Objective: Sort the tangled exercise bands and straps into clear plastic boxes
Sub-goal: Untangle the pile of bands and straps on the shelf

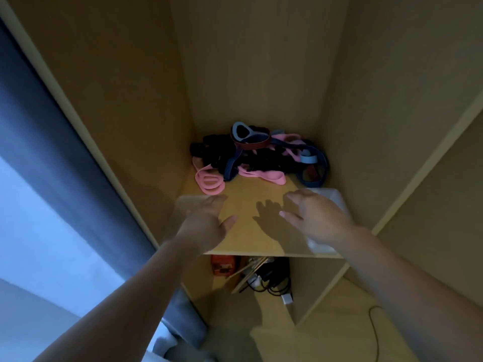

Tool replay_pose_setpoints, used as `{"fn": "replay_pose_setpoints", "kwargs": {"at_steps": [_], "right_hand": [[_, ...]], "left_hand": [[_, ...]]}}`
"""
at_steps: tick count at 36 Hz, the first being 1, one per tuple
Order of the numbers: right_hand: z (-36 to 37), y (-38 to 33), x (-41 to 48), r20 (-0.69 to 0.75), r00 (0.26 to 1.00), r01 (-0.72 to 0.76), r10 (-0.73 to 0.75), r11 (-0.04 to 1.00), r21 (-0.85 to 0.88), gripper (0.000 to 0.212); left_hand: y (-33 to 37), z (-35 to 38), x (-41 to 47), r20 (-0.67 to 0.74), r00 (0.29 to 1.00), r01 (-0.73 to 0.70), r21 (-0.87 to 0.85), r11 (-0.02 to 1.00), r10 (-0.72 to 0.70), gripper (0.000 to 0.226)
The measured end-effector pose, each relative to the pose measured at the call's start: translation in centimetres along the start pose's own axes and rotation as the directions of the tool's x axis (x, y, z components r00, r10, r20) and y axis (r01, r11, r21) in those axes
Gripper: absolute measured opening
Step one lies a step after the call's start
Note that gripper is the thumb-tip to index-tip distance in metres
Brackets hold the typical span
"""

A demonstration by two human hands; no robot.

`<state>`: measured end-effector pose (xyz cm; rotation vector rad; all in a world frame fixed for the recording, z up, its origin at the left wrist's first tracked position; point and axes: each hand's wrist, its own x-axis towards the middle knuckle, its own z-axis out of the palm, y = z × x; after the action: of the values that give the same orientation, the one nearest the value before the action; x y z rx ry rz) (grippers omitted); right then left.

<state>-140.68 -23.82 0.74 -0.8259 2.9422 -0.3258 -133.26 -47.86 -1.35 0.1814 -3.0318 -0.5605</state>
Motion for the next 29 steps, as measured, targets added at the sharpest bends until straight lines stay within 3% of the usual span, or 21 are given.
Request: {"fn": "replay_pose_setpoints", "kwargs": {"at_steps": [3, 10, 14, 17, 23, 29], "right_hand": [[0.2, -0.1, 1.5, -0.006, 0.999, -0.054, 0.054, 0.998, -0.015, 0.057], [0.4, -0.1, 2.8, -0.001, 0.973, -0.231, 0.231, 0.973, -0.003, 0.057], [1.5, 0.5, 2.2, 0.063, 0.915, -0.393, 0.4, 0.914, -0.1, 0.057], [2.3, 1.2, 1.9, 0.103, 0.866, -0.481, 0.489, 0.872, -0.095, 0.043], [3.1, 1.6, 2.4, 0.121, 0.856, -0.483, 0.502, 0.861, -0.16, 0.03], [3.4, 1.6, 3.0, 0.082, 0.857, -0.494, 0.509, 0.856, -0.151, 0.03]], "left_hand": [[-0.1, -0.3, 2.3, 0.028, 1.0, -0.003, 0.107, 0.994, 0.0, 0.06], [-0.9, 2.3, 6.5, 0.124, 0.98, -0.137, -0.152, 0.979, 0.157, 0.06], [0.2, 4.0, 8.2, 0.14, 0.956, -0.237, -0.143, 0.961, 0.257, 0.06], [1.1, 4.5, 9.1, 0.153, 0.944, -0.279, -0.099, 0.955, 0.292, 0.059], [3.3, 5.0, 10.1, 0.153, 0.931, -0.319, -0.104, 0.942, 0.332, 0.058], [5.4, 6.3, 11.2, 0.183, 0.913, -0.334, -0.18, 0.925, 0.365, 0.058]]}}
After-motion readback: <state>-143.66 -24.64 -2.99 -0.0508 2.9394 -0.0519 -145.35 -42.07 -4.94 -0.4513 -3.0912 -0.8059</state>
